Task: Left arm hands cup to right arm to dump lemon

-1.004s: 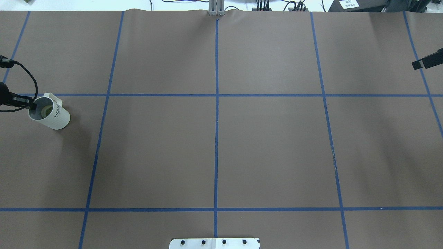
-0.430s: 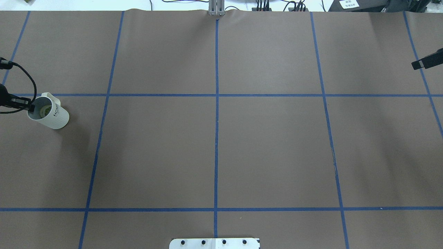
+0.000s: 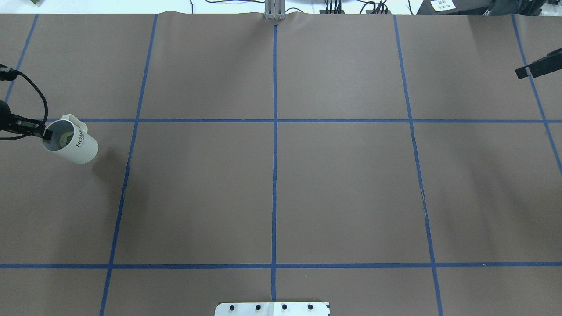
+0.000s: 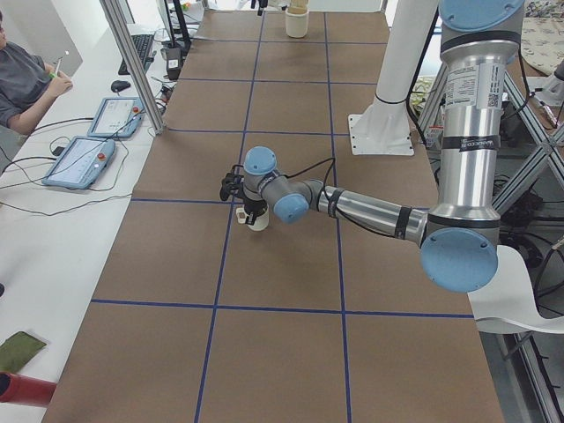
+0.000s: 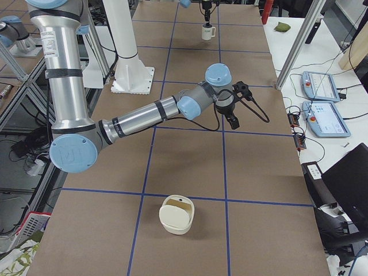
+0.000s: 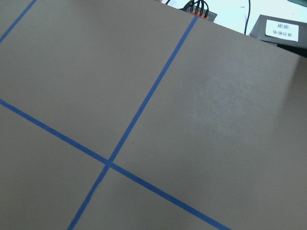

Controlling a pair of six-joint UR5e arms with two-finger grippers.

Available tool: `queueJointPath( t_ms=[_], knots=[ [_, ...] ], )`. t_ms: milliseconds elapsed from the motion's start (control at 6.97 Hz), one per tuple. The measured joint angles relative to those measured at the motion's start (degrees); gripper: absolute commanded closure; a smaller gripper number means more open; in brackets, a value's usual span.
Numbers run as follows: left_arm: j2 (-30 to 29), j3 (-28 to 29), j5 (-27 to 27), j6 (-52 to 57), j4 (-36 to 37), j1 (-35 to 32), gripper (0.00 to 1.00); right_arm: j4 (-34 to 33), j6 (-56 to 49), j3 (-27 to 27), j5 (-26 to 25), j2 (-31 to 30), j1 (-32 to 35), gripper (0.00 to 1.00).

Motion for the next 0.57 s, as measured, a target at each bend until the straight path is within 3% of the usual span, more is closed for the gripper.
queueJointPath(
  t_ms=[287,573],
  knots=[
    [-3.6,-3.6,-1.4,-4.6,5.0,-0.8,1.0,7.1,-1.8,-2.9,-0.4,4.7,-2.6,0.02],
    [-10.5,-3.7,-1.6,-15.5,6.2,-0.9,1.0,14.3,-1.6,-5.7,-6.1,8.8,-7.4,0.02]
  ],
)
